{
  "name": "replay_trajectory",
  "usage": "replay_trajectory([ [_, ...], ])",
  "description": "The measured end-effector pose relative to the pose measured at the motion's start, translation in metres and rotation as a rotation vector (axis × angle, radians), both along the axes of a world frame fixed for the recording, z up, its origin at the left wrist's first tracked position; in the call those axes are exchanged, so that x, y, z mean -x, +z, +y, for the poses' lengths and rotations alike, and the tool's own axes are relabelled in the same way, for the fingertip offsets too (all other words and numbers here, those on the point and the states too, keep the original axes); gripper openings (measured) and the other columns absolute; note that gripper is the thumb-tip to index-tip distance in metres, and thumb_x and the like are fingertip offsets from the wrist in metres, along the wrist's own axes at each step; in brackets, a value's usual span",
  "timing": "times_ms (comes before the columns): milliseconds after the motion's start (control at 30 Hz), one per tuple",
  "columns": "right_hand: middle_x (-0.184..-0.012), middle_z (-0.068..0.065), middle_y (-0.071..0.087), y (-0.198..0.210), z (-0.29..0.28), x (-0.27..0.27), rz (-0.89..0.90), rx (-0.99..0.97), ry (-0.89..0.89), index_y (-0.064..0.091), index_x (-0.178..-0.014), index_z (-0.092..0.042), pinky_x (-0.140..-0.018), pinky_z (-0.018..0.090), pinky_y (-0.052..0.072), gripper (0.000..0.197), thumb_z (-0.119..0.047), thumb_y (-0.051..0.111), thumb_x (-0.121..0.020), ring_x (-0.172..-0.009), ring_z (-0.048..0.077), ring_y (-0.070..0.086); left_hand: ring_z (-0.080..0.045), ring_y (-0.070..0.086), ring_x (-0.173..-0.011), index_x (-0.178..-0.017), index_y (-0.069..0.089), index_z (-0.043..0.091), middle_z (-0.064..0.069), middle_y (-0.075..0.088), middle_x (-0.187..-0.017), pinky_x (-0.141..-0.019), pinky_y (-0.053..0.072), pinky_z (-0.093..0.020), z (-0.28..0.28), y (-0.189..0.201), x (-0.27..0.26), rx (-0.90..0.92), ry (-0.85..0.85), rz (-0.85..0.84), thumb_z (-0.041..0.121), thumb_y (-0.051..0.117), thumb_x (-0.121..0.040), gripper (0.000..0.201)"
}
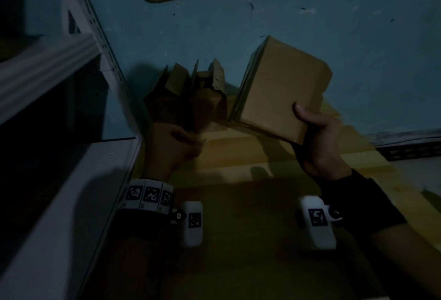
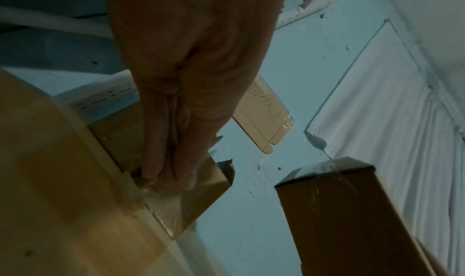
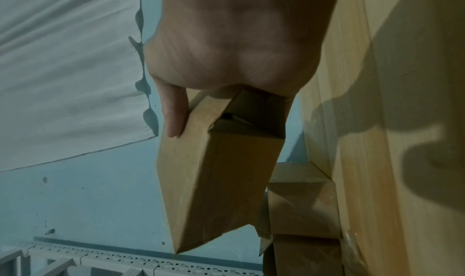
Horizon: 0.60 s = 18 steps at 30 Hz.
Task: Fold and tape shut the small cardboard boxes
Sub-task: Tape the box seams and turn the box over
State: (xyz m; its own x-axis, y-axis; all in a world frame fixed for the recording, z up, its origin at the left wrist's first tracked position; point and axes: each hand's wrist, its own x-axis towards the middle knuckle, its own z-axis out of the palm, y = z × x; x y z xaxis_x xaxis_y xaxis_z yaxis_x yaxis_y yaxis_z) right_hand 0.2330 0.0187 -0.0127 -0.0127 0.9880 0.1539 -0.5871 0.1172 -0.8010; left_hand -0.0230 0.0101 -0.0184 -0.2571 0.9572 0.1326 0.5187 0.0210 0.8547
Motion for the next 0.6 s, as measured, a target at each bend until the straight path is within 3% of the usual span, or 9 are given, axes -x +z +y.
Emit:
replay_trajectory([
  [67, -0.109, 0.001, 0.076, 0.0, 0.001, -0.001, -0.012, 0.01, -0.004, 0.061, -0.127, -0.008, -0.101, 0.047, 0.052, 0.044, -0.018, 0.056, -0.084, -0.104, 0.021, 0.072, -0.015, 0.066, -0.07, -0.077, 0.073, 0.003, -0.004, 0.068, -0.073, -0.057, 0.055, -0.022, -0.003, 0.004, 0.0, -0.015, 0.062, 0.077, 0.01, 0.093, -0.06, 0.028],
  [133, -0.108, 0.001, 0.076, -0.001, 0.001, -0.001, -0.028, 0.014, -0.006, 0.062, -0.125, -0.01, -0.103, 0.049, 0.051, 0.041, -0.018, 0.056, -0.085, -0.104, 0.021, 0.072, -0.015, 0.066, -0.065, -0.068, 0.068, 0.009, -0.003, 0.068, -0.066, -0.058, 0.056, -0.03, -0.003, 0.004, 0.002, -0.027, 0.128, 0.151, 0.027, 0.096, -0.054, 0.035],
  [200, -0.107, -0.001, 0.077, -0.001, 0.001, -0.001, -0.043, 0.014, -0.006, 0.062, -0.124, -0.011, -0.102, 0.048, 0.051, 0.04, -0.018, 0.056, -0.085, -0.104, 0.02, 0.072, -0.016, 0.067, -0.069, -0.07, 0.072, 0.011, -0.003, 0.071, -0.07, -0.063, 0.055, -0.033, 0.0, 0.0, 0.004, -0.042, 0.135, 0.174, 0.036, 0.093, -0.06, 0.035],
  [267, -0.107, -0.001, 0.077, -0.001, 0.0, 0.001, -0.051, 0.013, 0.0, 0.064, -0.122, -0.013, -0.102, 0.048, 0.051, 0.038, -0.019, 0.057, -0.085, -0.104, 0.02, 0.072, -0.012, 0.063, -0.077, -0.083, 0.076, 0.009, -0.006, 0.073, -0.084, -0.063, 0.048, -0.024, 0.004, -0.007, 0.006, -0.082, 0.094, 0.217, 0.031, 0.084, -0.076, 0.024],
  [333, -0.107, 0.0, 0.077, -0.002, 0.001, 0.002, -0.054, 0.014, 0.003, 0.065, -0.121, -0.013, -0.103, 0.048, 0.052, 0.038, -0.02, 0.058, -0.085, -0.105, 0.021, 0.072, -0.013, 0.06, -0.078, -0.09, 0.076, 0.004, -0.011, 0.073, -0.091, -0.06, 0.043, -0.018, 0.006, -0.012, 0.008, -0.146, 0.075, 0.245, 0.012, 0.078, -0.082, 0.011],
  [400, -0.111, 0.001, 0.076, -0.004, 0.001, 0.002, -0.065, 0.014, 0.001, 0.063, -0.125, -0.012, -0.103, 0.049, 0.052, 0.041, -0.02, 0.06, -0.085, -0.108, 0.022, 0.071, -0.018, 0.063, -0.079, -0.085, 0.076, 0.003, -0.013, 0.073, -0.089, -0.062, 0.048, -0.023, 0.008, -0.015, 0.012, -0.17, 0.084, 0.268, 0.001, 0.076, -0.079, 0.007],
  [467, -0.116, 0.003, 0.074, -0.006, 0.003, 0.003, -0.076, 0.007, 0.003, 0.061, -0.131, -0.012, -0.1, 0.049, 0.054, 0.046, -0.02, 0.062, -0.086, -0.112, 0.025, 0.07, -0.022, 0.065, -0.08, -0.078, 0.075, 0.005, -0.013, 0.073, -0.085, -0.071, 0.053, -0.032, 0.011, -0.018, 0.015, -0.179, 0.096, 0.278, -0.003, 0.079, -0.073, 0.009],
  [600, -0.115, 0.003, 0.074, -0.007, 0.003, 0.004, -0.083, -0.005, 0.015, 0.058, -0.133, -0.012, -0.095, 0.046, 0.057, 0.047, -0.02, 0.06, -0.087, -0.11, 0.024, 0.07, -0.019, 0.062, -0.084, -0.08, 0.073, 0.008, -0.007, 0.069, -0.086, -0.069, 0.044, -0.027, 0.013, -0.022, 0.016, -0.071, 0.117, 0.293, 0.002, 0.086, -0.066, 0.019],
])
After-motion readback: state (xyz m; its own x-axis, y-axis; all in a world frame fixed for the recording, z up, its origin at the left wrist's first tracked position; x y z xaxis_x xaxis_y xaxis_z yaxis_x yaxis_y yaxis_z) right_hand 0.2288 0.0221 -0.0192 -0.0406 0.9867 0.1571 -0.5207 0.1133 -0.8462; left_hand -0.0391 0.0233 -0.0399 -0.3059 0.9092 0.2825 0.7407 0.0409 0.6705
